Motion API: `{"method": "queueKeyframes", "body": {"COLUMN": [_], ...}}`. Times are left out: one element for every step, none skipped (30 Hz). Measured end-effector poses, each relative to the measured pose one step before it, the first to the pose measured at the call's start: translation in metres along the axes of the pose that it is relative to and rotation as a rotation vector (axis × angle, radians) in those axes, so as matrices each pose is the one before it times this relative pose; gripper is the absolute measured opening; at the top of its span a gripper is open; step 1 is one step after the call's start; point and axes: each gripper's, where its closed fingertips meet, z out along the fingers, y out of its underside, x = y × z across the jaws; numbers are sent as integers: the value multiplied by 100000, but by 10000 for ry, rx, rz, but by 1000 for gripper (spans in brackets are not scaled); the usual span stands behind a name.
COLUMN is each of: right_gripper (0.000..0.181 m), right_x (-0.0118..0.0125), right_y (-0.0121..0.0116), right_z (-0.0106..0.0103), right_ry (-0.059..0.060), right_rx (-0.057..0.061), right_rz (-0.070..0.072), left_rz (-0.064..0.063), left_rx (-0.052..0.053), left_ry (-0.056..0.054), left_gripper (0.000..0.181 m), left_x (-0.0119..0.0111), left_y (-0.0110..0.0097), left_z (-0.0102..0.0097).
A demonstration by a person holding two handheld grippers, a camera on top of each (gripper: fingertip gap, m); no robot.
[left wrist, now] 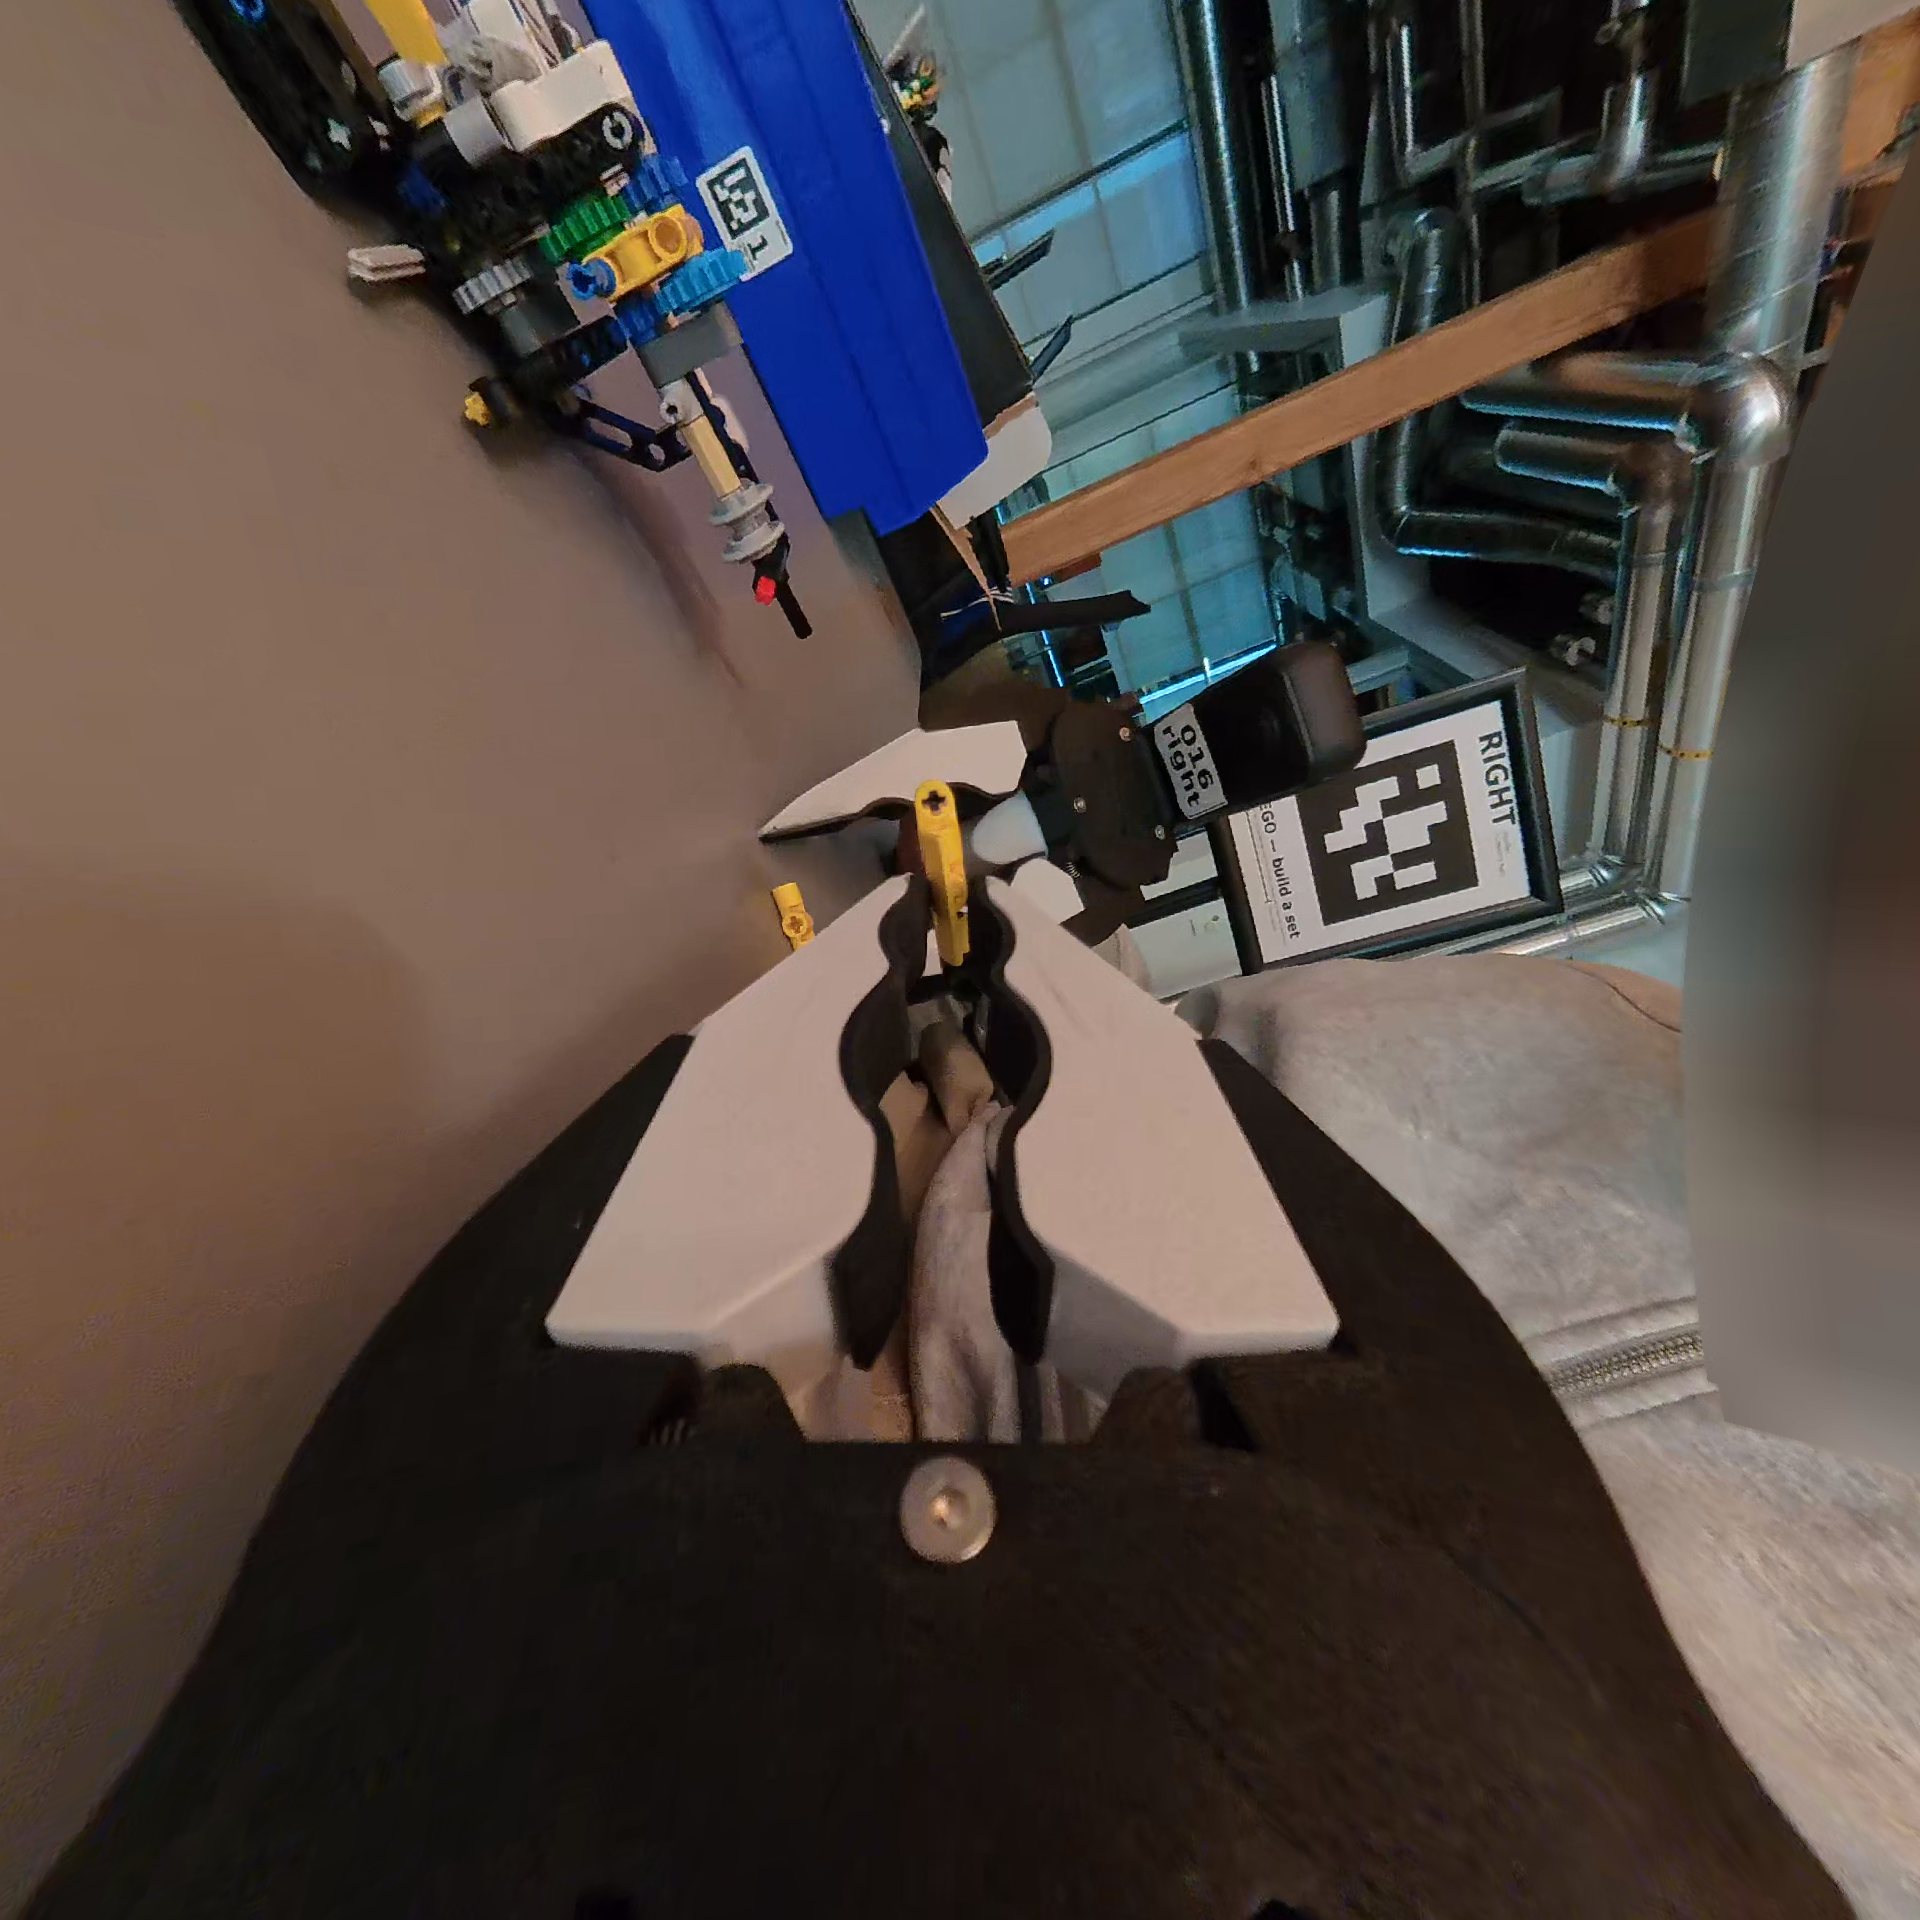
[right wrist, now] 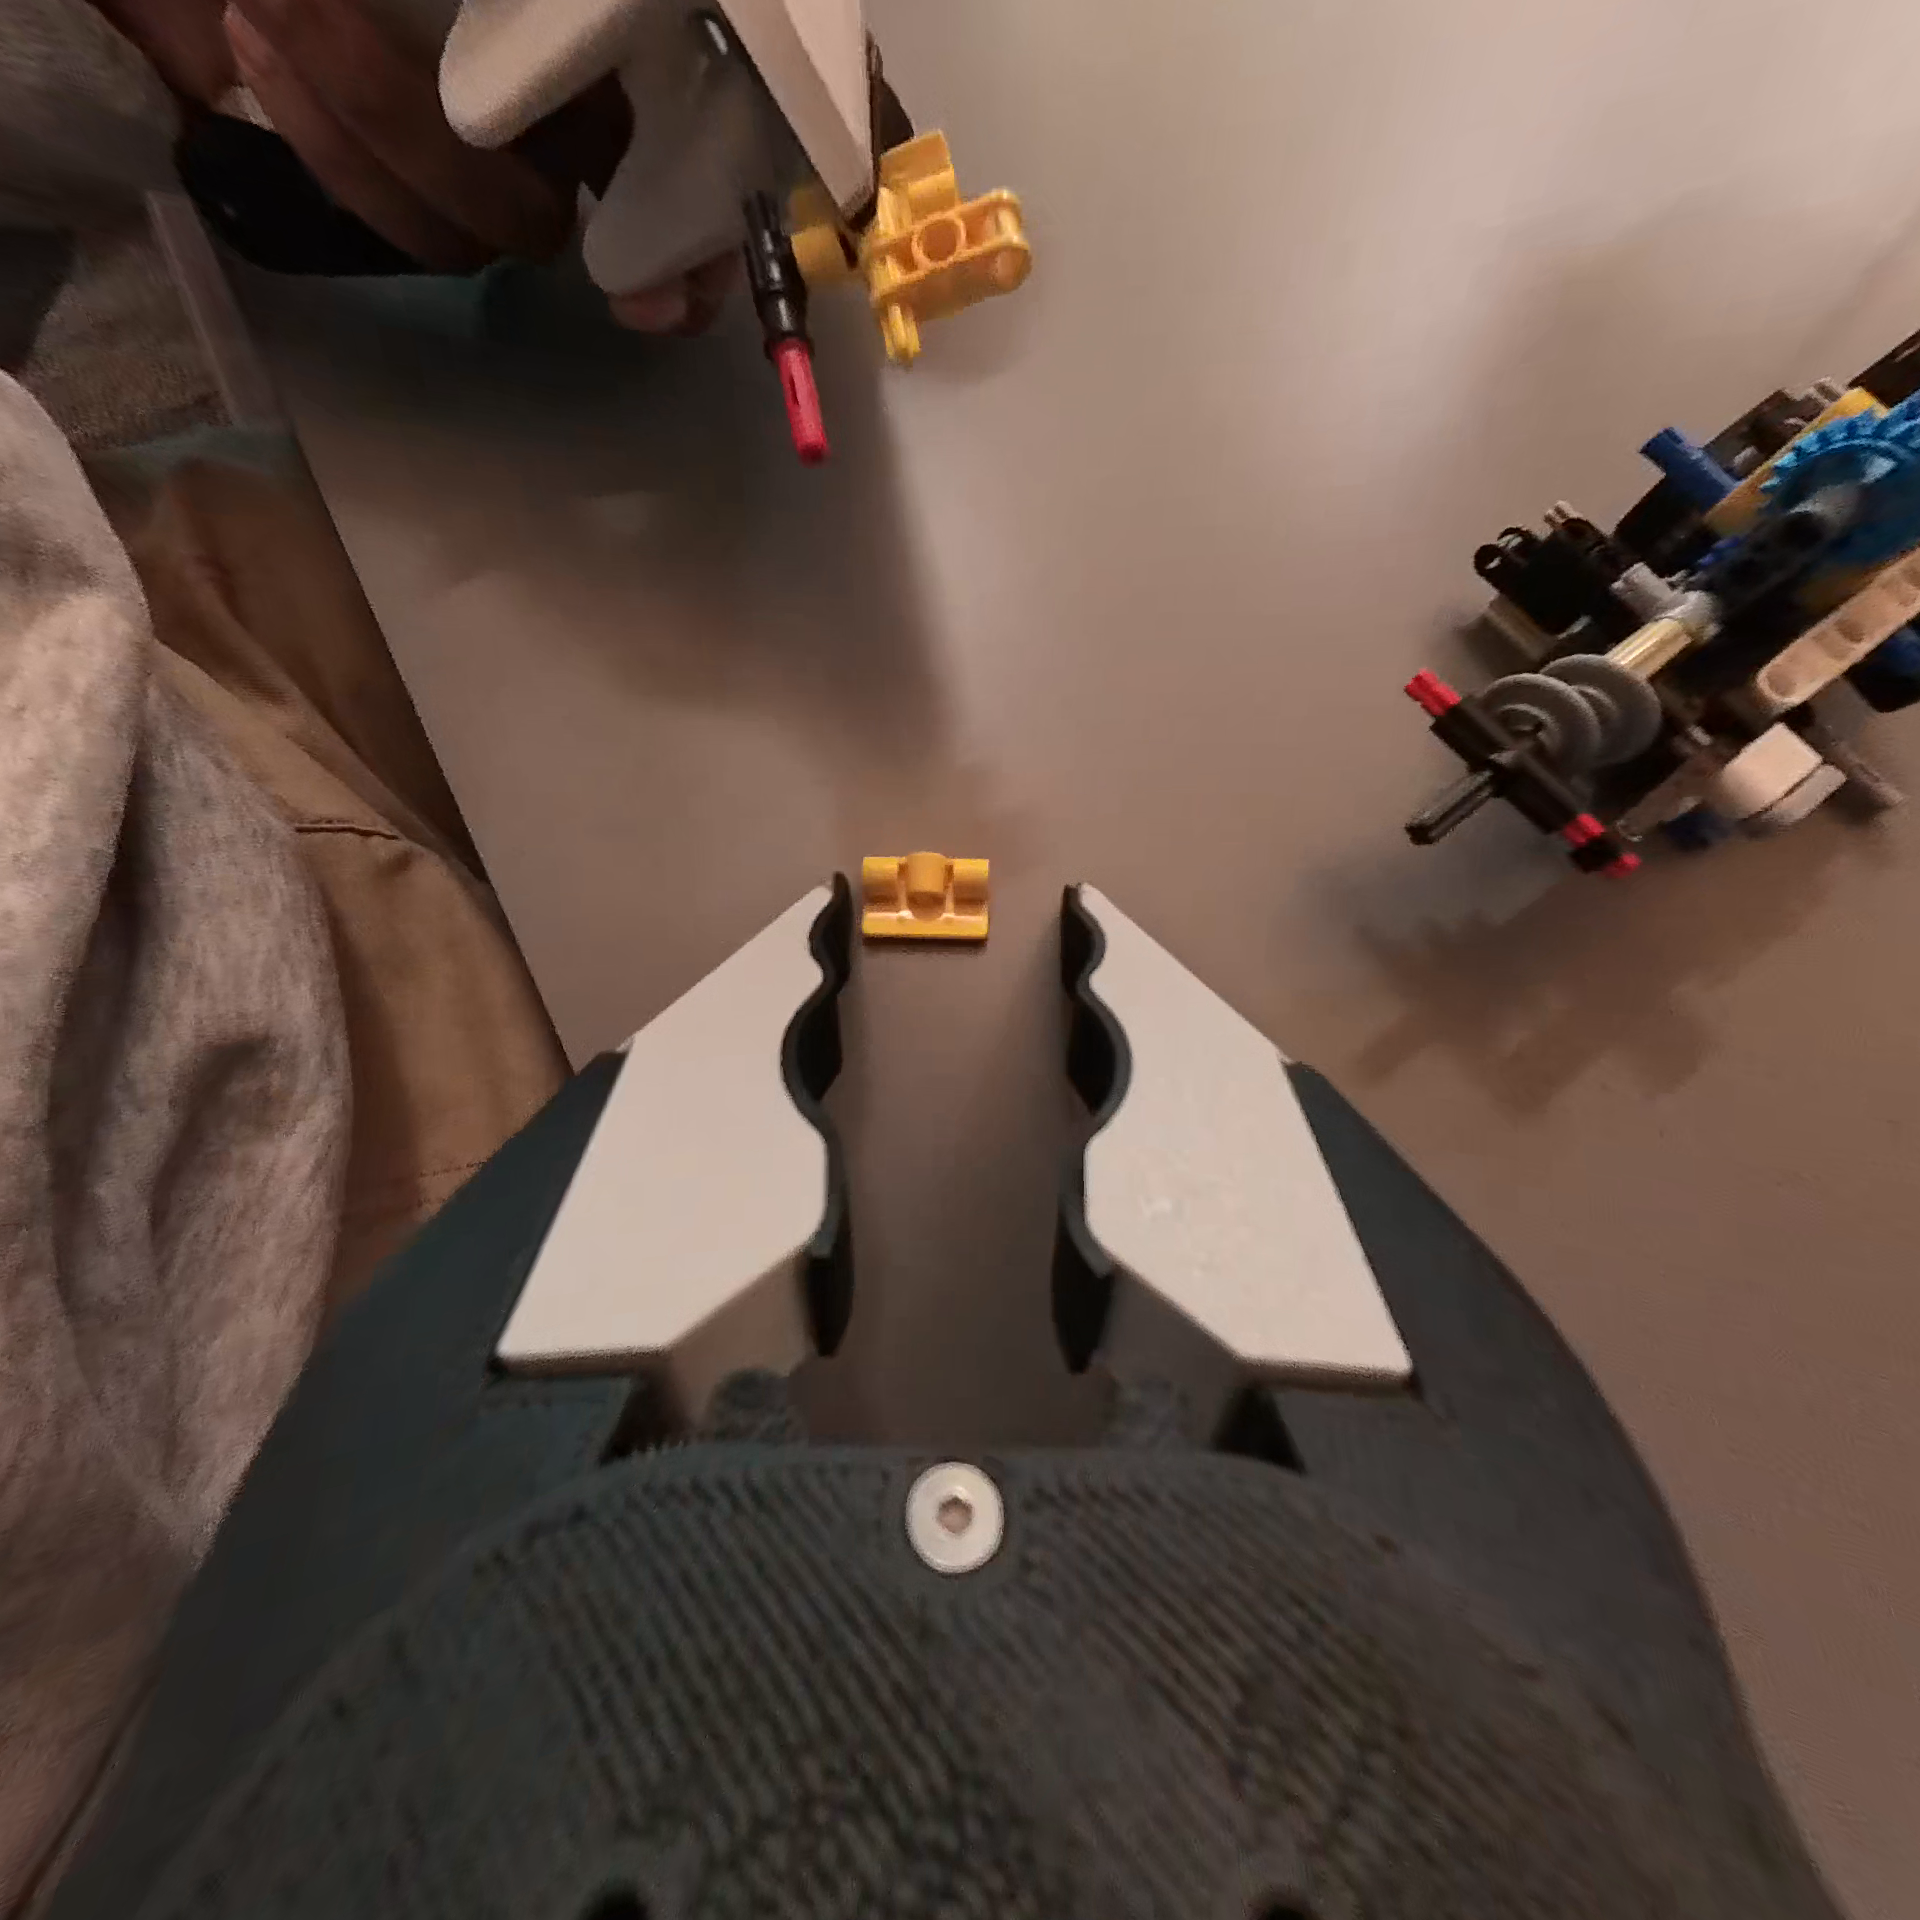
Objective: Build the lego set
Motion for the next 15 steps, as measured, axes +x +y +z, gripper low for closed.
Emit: {"method": "queueKeyframes", "body": {"right_gripper": [39,36,32,28,23,23,23,23,23,23,23,23,23,23,23], "right_x": [-6,-77,-127,-145,-150,-73,-7,10,-4,-76,-164,-107,-65,-61,-35], "right_y": [-27,-42,-46,-55,-58,-67,-60,-66,-193,-430,-665,-760,-708,-574,-420], "right_z": [50,51,52,61,66,72,26,-4,-76,-165,-276,-329,-333,-300,-233], "right_ry": [18,-6,-35,-41,-35,33,92,103,116,73,26,60,77,58,52], "right_rx": [-4,-3,0,2,0,4,10,28,104,232,348,389,353,291,223], "right_rz": [-32,-53,-54,-41,-39,-58,-94,-127,-158,-190,-210,-210,-198,-164,-106], "left_rz": [5,8,5,17,44,61,71,78,69,44,27,19,37,27,15], "left_rx": [-25,-27,-50,-96,-110,-101,-91,-96,-100,-98,-108,-132,-93,-59,-82], "left_ry": [-50,-46,-54,-73,-109,-147,-149,-122,-76,-51,-34,-17,0,0,-6], "left_gripper": [4,4,4,4,4,4,4,4,4,4,5,5,5,5,5], "left_x": [-79,-56,-72,-85,-131,-171,-158,-107,-36,-19,-5,11,47,46,30], "left_y": [69,92,130,186,204,190,171,182,177,186,213,232,167,113,153], "left_z": [99,122,157,174,161,163,146,149,158,154,170,178,161,147,144]}}
